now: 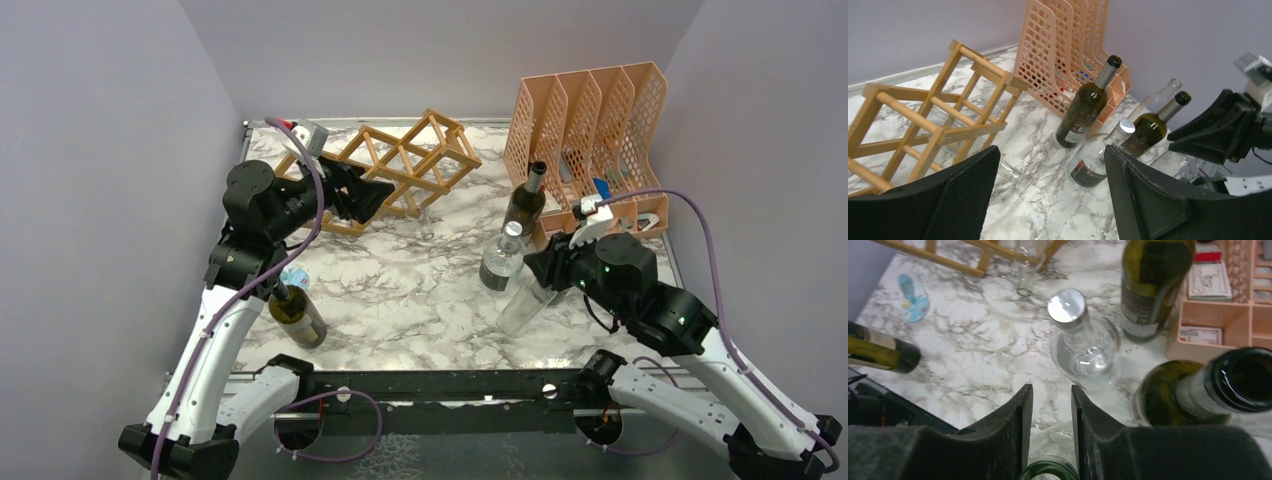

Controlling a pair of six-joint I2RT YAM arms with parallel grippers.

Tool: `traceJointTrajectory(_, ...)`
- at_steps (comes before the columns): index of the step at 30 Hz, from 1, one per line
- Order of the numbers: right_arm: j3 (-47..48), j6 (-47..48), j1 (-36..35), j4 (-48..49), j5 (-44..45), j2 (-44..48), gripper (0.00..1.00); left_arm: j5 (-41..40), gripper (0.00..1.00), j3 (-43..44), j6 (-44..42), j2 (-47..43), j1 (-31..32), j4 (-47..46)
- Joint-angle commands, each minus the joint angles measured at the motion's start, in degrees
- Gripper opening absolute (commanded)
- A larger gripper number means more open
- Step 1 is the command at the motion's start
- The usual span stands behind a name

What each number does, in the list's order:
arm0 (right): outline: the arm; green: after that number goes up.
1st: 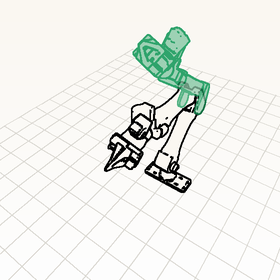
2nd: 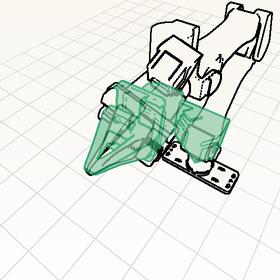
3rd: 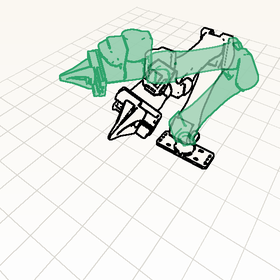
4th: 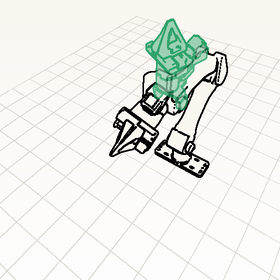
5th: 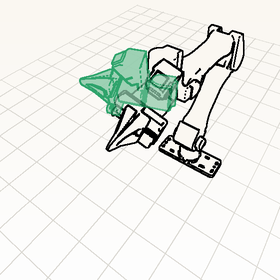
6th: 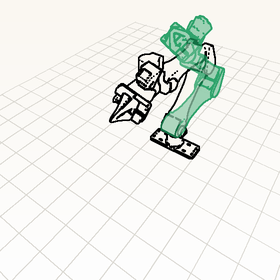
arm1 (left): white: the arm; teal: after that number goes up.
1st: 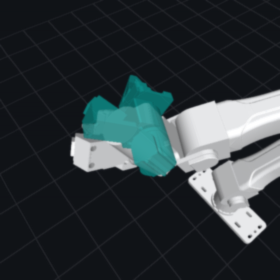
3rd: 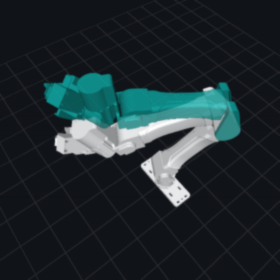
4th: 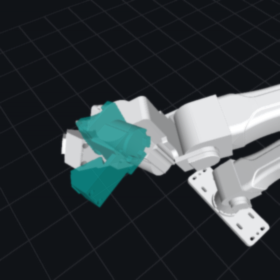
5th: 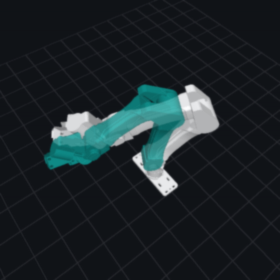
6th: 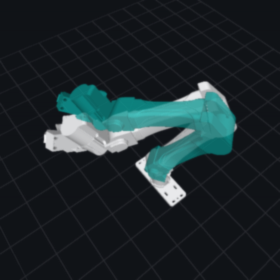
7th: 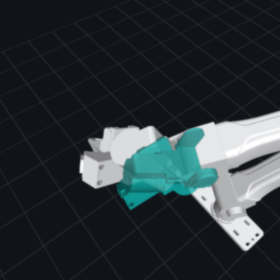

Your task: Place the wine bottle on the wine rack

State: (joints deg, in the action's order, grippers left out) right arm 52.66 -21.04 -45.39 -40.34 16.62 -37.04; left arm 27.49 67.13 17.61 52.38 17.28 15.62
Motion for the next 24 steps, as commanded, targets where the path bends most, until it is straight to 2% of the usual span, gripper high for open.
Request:
traceJointTrajectory(1,4.14,1.07,-0.06,9.55,-10.70,-1.72,0.01,10.51,0.83,-4.39,-0.29,0.76,0.22,-10.10)
traceJointTrajectory(6,7.88,-0.78,-0.10,15.18,-17.54,-7.06,0.01,18.22,0.99,-10.39,-1.75,0.89,1.15,-19.56)
traceJointTrajectory(11,12.27,-4.06,-0.11,21.42,-23.83,-14.80,0.01,23.70,0.99,-16.51,2.24,1.18,3.30,-26.83)
traceJointTrajectory(14,15.40,-6.14,-0.12,25.11,-25.86,-20.04,0.01,24.17,0.99,-20.31,2.82,0.48,5.20,-30.18)
traceJointTrajectory(21,22.85,-8.01,-0.11,31.59,-28.18,-29.81,0.01,28.46,0.99,-23.77,2.07,1.03,5.53,-31.31)
traceJointTrajectory(24,24.78,-8.00,-0.11,34.21,-30.10,-31.72,0.01,27.47,0.99,-25.61,1.61,1.20,5.65,-32.04)
